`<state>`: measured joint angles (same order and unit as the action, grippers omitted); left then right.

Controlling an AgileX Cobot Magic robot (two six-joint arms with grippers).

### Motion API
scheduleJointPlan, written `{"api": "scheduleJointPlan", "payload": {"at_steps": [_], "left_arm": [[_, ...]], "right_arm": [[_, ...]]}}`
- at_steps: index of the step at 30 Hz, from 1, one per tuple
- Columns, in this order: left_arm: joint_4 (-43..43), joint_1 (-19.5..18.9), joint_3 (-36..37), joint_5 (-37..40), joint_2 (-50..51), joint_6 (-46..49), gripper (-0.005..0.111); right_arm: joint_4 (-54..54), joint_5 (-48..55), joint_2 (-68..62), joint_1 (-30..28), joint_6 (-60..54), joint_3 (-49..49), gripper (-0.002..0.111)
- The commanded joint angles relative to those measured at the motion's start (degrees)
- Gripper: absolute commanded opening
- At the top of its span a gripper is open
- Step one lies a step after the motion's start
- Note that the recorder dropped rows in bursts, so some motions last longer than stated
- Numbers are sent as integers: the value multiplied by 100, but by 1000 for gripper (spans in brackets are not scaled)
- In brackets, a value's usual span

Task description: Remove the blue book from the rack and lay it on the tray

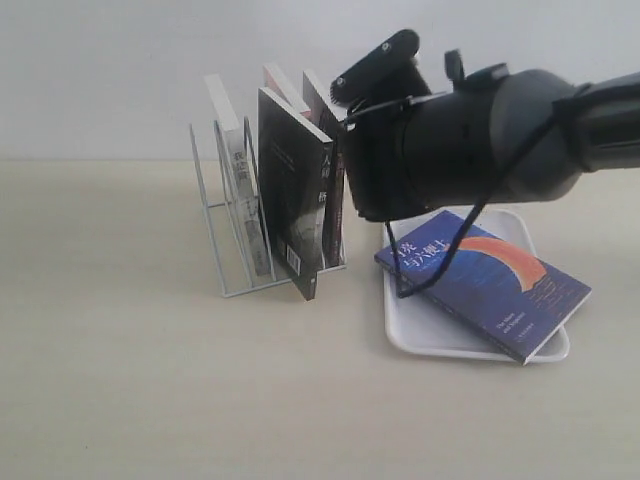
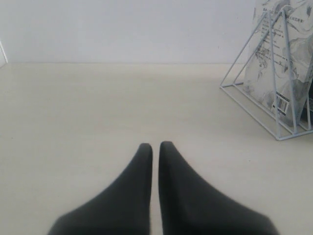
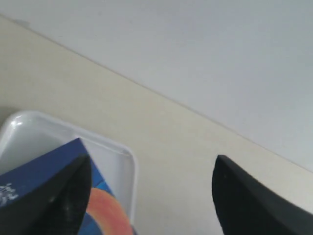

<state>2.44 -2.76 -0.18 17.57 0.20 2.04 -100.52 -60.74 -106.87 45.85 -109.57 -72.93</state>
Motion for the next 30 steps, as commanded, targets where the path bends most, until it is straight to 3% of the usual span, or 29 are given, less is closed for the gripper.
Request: {"api": "scheduleJointPlan", "payload": {"at_steps": [1, 4, 6, 11, 22, 30], "left_arm": [[-7, -1, 18, -108, -20, -13, 4], [-7, -1, 18, -108, -20, -13, 4], [-7, -1, 18, -108, -20, -13, 4], [-7, -1, 18, -108, -20, -13, 4], [-7, -1, 18, -108, -20, -13, 4], [-7, -1, 18, -108, -20, -13, 4]], "right_arm": [[58, -777, 617, -18, -649, -34, 61], [58, -866, 1039, -18, -753, -34, 58], [58, -874, 1291, -18, -808, -34, 50], [58, -922, 1927, -3, -1168, -34, 1], [58, -922, 3619, 170, -1215, 1065, 0], [58, 747, 4879, 758, -1038, 2398, 0]]}}
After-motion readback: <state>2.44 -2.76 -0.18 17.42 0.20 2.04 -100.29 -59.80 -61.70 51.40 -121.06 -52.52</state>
